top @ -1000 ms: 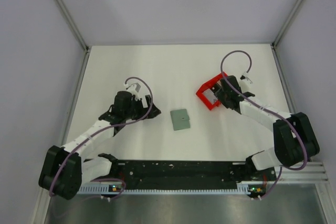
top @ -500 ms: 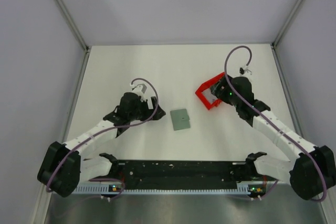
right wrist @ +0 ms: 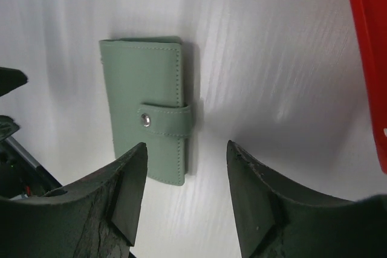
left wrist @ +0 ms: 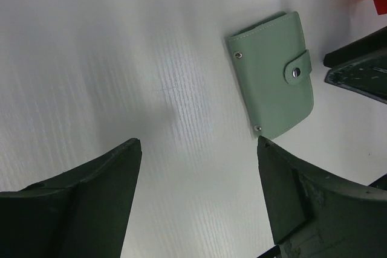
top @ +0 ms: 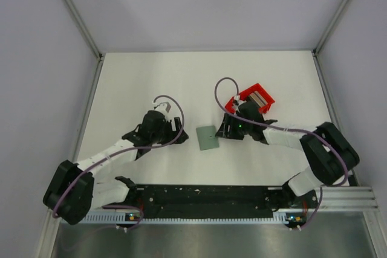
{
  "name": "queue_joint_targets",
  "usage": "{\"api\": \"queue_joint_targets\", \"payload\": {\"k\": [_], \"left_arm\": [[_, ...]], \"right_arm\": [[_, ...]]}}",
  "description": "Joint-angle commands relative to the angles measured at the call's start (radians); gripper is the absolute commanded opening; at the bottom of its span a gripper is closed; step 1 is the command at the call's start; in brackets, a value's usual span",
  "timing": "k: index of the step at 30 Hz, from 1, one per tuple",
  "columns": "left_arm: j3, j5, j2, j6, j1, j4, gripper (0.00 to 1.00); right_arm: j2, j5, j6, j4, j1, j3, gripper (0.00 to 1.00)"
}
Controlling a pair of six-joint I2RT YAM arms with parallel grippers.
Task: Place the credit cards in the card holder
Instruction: Open the card holder at the center of the board.
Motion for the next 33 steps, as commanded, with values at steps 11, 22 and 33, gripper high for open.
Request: {"api": "queue_joint_targets", "payload": {"k": [11,22,33], "left_arm": [[-0.056,-0.040,-0.217,0.020,-0.006,0.020,0.79],[-0.059,-0.051,-0.188,0.089,-0.004,-0.009,0.98],[-0.004,0.032,-0.054,0.075,-0.001,0.056,0.87]], "right_arm": [[0.142,0.085,0.135,0.200,0.199,-0.030,0.43],[-0.042,0.407,0.185,0.086,0.466,-0.067,0.41],[-0.132,0.321,-0.115,-0.029,0.347,0.023,0.50]]}}
